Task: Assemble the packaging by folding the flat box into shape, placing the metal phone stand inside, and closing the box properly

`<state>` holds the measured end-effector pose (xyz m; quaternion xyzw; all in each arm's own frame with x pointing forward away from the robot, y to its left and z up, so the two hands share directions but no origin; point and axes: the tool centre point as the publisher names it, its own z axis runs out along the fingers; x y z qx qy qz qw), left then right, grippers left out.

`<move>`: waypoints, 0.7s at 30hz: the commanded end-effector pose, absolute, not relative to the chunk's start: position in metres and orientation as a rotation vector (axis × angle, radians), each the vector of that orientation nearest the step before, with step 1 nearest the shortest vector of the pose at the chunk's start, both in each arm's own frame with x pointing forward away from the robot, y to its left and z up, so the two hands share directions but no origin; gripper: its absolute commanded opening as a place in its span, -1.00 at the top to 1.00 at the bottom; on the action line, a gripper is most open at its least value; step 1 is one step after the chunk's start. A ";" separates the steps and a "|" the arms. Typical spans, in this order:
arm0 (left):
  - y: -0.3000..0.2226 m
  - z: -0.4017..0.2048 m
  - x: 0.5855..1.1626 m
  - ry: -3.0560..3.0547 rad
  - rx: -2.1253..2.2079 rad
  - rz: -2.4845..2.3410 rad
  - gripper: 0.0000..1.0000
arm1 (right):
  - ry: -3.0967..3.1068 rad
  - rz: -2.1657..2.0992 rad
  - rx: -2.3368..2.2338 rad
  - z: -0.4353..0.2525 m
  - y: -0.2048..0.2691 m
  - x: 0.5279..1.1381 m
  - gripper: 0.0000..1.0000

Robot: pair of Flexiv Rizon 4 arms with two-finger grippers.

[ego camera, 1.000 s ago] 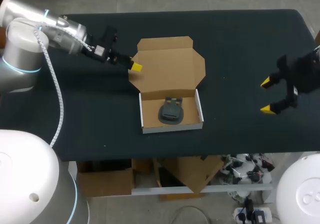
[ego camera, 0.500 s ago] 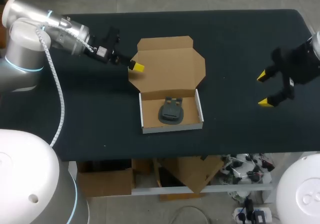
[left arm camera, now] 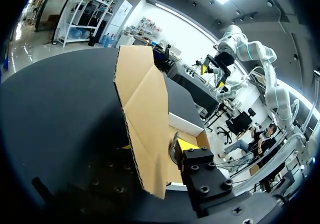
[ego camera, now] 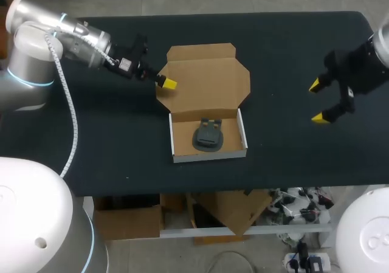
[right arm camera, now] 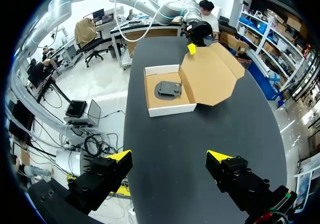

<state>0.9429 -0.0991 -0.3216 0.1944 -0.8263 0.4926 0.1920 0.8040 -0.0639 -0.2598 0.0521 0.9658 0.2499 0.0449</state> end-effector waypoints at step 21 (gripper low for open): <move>-0.101 -0.323 0.937 -2.282 0.518 1.434 0.65 | 2.960 0.745 0.120 -0.252 -0.060 0.808 -1.00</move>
